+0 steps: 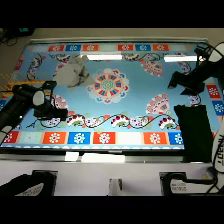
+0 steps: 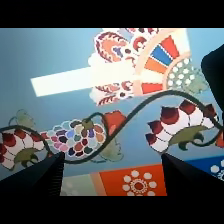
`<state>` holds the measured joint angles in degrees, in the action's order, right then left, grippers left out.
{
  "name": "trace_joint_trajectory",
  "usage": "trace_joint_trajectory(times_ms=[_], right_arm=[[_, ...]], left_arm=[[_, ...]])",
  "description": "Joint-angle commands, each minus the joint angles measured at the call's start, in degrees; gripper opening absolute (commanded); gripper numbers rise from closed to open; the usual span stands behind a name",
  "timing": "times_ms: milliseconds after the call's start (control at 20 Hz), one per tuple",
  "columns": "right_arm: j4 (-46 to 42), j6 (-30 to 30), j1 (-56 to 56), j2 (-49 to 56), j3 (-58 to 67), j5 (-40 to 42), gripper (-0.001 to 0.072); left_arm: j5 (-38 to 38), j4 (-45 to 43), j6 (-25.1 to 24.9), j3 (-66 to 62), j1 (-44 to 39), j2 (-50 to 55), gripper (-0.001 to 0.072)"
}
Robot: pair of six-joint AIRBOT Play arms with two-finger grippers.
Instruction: Fold the shirts.
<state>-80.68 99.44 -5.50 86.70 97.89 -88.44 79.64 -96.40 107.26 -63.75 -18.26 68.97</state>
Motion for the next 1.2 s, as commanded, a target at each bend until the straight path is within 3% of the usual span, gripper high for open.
trace_joint_trajectory(times_ms=[0, 800, 950, 1150], right_arm=[[0.0, 0.0, 0.0, 0.0, 0.1, 0.0, 0.0645], [0.0, 0.0, 0.0, 0.0, 0.1, 0.0, 0.0645], [0.2, 0.3, 0.1, 0.0, 0.1, 1.3, 0.0645], [0.9, 0.3, 0.1, 0.0, 0.1, 4.4, 0.0645]], left_arm=[[0.0, 0.0, 0.0, 0.0, 0.0, 0.0, 0.0706], [-0.5, 0.0, 0.0, 0.0, 0.0, 0.0, 0.0706], [-8.9, 0.1, 0.0, 0.0, 0.0, 0.5, 0.0706], [-14.6, 2.7, 1.9, 0.0, 0.0, 0.8, 0.0706]])
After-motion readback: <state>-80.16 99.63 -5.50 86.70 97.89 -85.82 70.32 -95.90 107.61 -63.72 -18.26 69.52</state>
